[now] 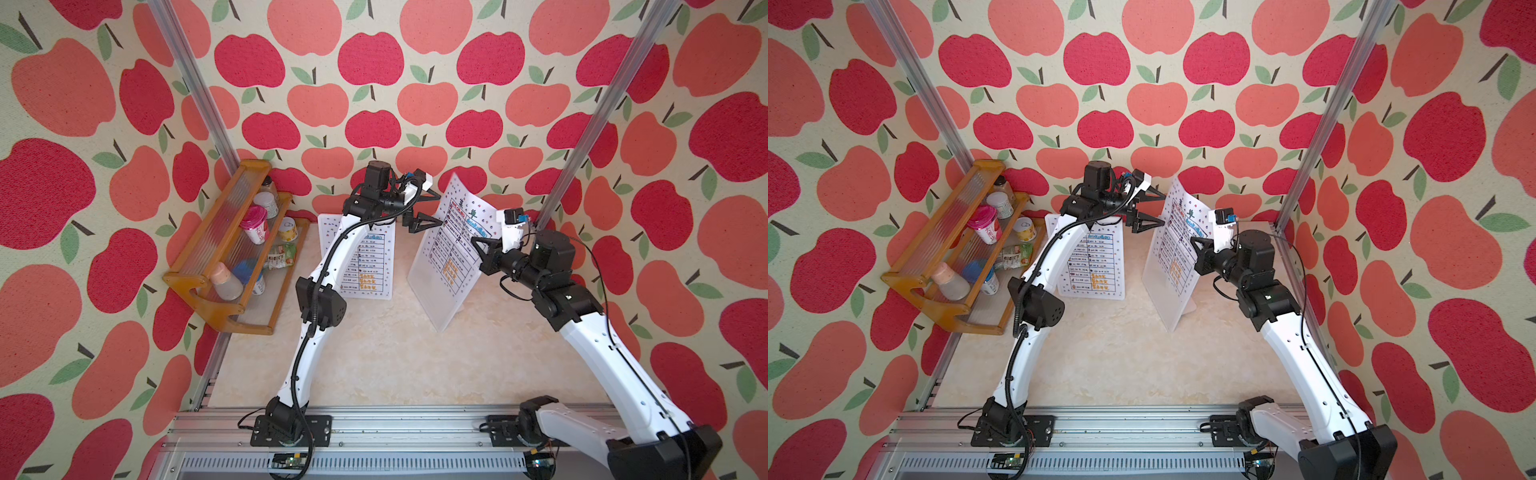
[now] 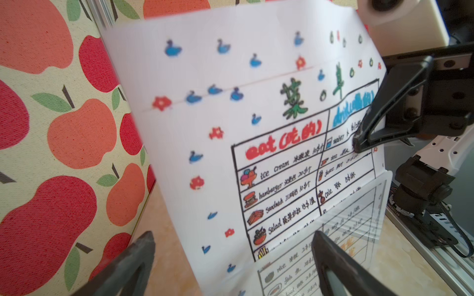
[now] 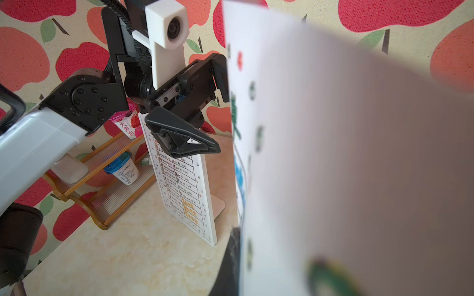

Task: Insert the menus into the narrow rack
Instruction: Insert the menu into the narrow rack.

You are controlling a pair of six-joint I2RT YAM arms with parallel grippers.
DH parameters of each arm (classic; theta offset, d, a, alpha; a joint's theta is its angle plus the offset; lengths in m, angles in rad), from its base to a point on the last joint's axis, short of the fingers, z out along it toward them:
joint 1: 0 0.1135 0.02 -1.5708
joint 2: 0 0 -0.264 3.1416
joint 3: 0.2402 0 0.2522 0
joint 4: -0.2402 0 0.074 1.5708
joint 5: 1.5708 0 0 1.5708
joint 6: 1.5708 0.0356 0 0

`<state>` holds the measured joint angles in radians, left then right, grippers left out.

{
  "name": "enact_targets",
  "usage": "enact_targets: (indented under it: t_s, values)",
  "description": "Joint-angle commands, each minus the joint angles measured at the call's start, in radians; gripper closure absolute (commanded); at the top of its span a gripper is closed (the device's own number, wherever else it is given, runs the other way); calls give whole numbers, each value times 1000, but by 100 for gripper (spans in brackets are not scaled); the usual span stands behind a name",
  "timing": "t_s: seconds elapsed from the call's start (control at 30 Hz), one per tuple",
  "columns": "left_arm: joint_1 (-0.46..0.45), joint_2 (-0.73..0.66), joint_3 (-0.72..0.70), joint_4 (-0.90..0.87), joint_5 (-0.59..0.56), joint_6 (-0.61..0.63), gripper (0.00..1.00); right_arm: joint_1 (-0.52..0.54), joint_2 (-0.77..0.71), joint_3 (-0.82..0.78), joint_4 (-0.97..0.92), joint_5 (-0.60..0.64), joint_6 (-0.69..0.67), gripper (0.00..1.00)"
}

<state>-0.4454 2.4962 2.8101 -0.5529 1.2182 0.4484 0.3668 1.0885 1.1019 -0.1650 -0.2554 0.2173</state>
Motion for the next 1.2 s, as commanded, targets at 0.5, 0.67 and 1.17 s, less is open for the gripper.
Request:
enact_targets:
  t_s: [0.5,0.67,1.17]
  values:
    - [7,-37,14,-53,11,43,3,17,-9,90,-53,46,-43,78]
    - [9,-40,13,-62,11,53,3,16,2,75,-42,31,-31,90]
    - [13,-49,2,-66,9,56,3,19,-10,-5,-2,2,14,100]
